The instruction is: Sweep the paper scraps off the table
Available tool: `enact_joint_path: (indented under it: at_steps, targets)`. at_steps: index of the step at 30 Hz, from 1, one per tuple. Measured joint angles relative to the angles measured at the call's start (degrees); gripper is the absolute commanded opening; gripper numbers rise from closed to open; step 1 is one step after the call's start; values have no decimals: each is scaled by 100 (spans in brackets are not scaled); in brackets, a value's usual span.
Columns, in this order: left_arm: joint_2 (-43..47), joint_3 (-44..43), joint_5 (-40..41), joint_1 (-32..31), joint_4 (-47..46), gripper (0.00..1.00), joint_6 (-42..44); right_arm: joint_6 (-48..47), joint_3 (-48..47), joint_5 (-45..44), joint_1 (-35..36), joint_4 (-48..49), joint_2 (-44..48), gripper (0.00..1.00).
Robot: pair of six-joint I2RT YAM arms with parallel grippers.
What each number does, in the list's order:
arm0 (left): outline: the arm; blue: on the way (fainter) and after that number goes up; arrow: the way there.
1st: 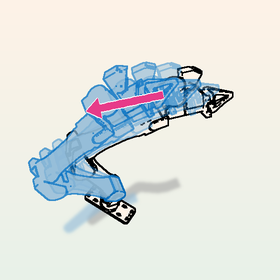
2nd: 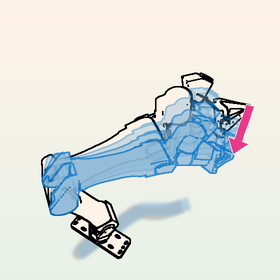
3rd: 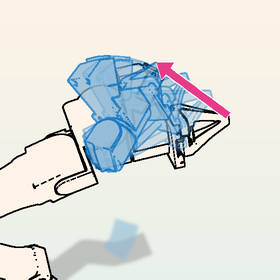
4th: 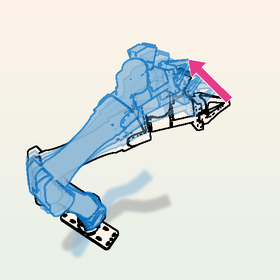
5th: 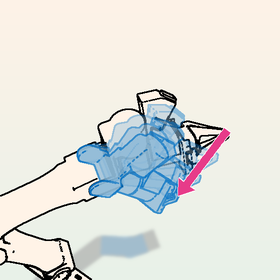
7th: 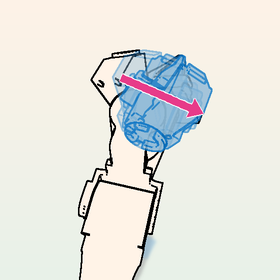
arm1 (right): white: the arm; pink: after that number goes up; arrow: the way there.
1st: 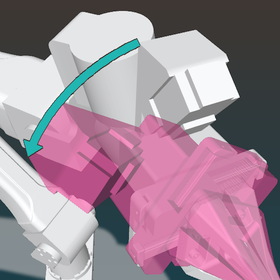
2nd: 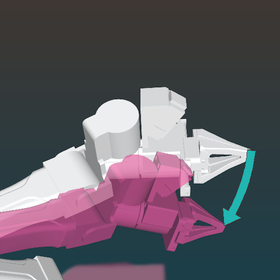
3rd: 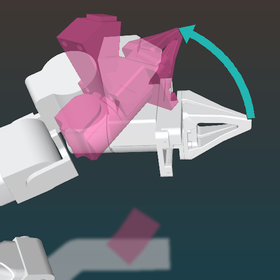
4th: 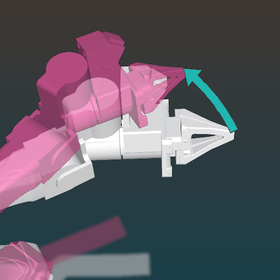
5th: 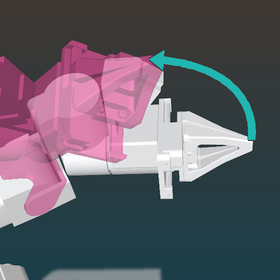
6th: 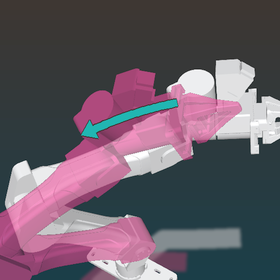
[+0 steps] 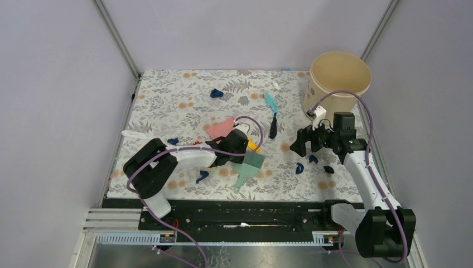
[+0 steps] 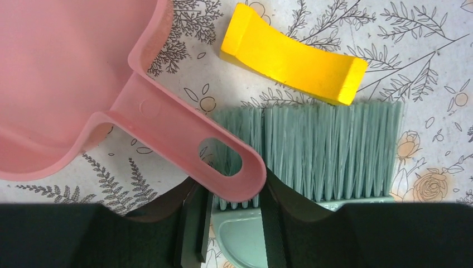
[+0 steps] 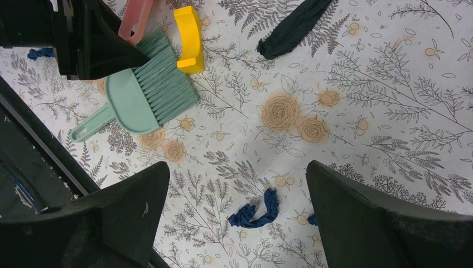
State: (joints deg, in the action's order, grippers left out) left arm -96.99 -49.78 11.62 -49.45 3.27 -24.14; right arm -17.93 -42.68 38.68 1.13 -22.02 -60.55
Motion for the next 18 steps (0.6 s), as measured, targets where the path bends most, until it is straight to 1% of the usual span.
enact_joint_path:
  at_steps: [3,11,13,15,18]
  targets:
    - [-7,0,-39,-28,-11,27,-15,2,0,0,0,0,0,100]
    - [-13,-2,-101,-208,-15,14,-98,4,0,26,0,0,0,100]
    - [17,-2,-118,-278,11,9,-138,20,0,87,0,-2,2,100]
    - [94,-2,-153,-356,81,0,-184,42,0,160,0,-2,4,100]
    - [284,-2,-214,-455,210,0,-236,90,0,214,0,-4,2,100]
